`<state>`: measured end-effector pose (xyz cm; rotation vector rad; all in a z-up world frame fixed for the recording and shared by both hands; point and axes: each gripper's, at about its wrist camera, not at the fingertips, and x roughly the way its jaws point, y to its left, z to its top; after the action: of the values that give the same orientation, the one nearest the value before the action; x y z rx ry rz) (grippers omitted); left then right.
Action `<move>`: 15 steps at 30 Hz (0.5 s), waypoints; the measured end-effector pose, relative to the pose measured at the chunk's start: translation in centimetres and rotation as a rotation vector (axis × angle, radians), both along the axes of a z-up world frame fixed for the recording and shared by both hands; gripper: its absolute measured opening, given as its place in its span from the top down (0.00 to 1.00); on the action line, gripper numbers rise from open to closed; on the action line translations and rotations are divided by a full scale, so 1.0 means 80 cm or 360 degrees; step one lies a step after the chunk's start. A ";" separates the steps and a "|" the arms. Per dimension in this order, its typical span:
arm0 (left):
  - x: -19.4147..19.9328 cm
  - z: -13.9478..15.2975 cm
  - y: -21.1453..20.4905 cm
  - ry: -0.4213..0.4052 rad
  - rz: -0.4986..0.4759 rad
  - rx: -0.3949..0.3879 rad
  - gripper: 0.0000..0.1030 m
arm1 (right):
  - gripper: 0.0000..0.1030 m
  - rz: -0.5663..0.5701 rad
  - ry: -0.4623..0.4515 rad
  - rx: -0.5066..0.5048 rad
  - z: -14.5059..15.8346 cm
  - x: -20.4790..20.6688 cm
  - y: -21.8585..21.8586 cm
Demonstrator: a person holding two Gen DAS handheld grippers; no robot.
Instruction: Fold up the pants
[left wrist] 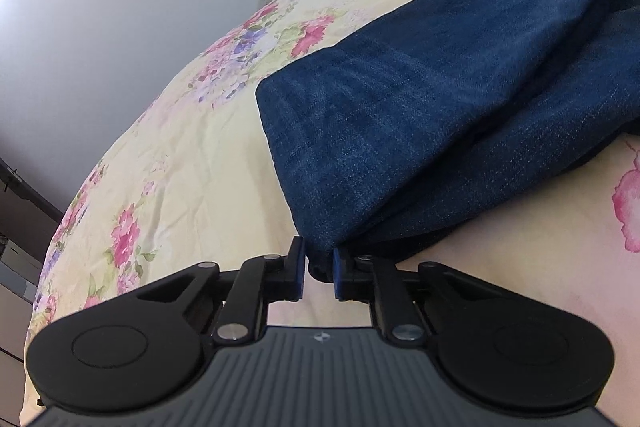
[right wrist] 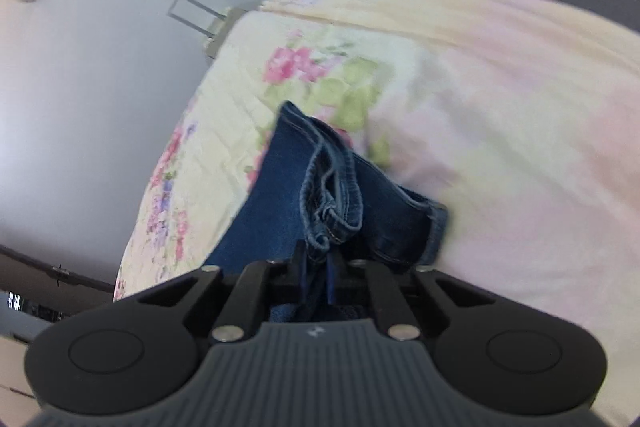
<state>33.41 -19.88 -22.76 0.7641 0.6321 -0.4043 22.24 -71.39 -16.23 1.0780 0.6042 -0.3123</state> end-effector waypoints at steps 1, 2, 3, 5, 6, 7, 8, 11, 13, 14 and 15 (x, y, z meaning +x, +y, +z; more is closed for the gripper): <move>0.003 -0.003 0.001 0.0023 0.0009 -0.0002 0.87 | 0.97 0.0028 -0.0030 -0.0073 0.015 0.001 0.004; 0.006 -0.005 0.002 0.0046 0.0021 -0.0005 0.88 | 0.98 0.0041 -0.0023 -0.0150 0.026 0.004 0.008; 0.008 -0.007 0.003 0.0074 0.0035 -0.0004 0.89 | 0.98 0.0049 0.0014 -0.0200 0.027 0.007 0.009; 0.012 -0.012 0.005 0.0120 0.0050 -0.0006 0.90 | 0.98 0.0044 0.0118 -0.0176 0.007 0.011 0.002; 0.013 -0.013 0.006 0.0130 0.0056 -0.0009 0.90 | 0.98 0.0032 0.0175 -0.0159 -0.008 0.012 -0.002; 0.013 -0.013 0.007 0.0140 0.0059 -0.0009 0.90 | 0.99 0.0023 0.0212 -0.0142 -0.022 0.012 -0.004; 0.013 -0.014 0.007 0.0157 0.0060 -0.0003 0.90 | 0.99 0.0014 0.0234 -0.0125 -0.037 0.013 -0.006; 0.023 -0.009 0.014 0.0304 0.0100 0.0000 0.92 | 1.00 0.0009 0.0272 -0.0122 -0.056 0.014 -0.007; 0.029 -0.005 0.029 0.0388 0.0156 -0.0004 0.92 | 0.99 0.0021 0.0298 -0.0141 -0.052 0.016 -0.006; 0.029 0.000 0.038 0.0403 0.0177 -0.0022 0.91 | 0.98 0.0042 0.0318 -0.0169 -0.046 0.018 -0.004; 0.027 0.009 0.048 0.0416 0.0189 -0.0059 0.89 | 0.97 0.0064 0.0338 -0.0203 -0.039 0.020 -0.001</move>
<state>35.59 -16.03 -22.01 0.6395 0.9082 -0.4087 23.83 -71.44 -19.35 0.9150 0.7838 -0.4281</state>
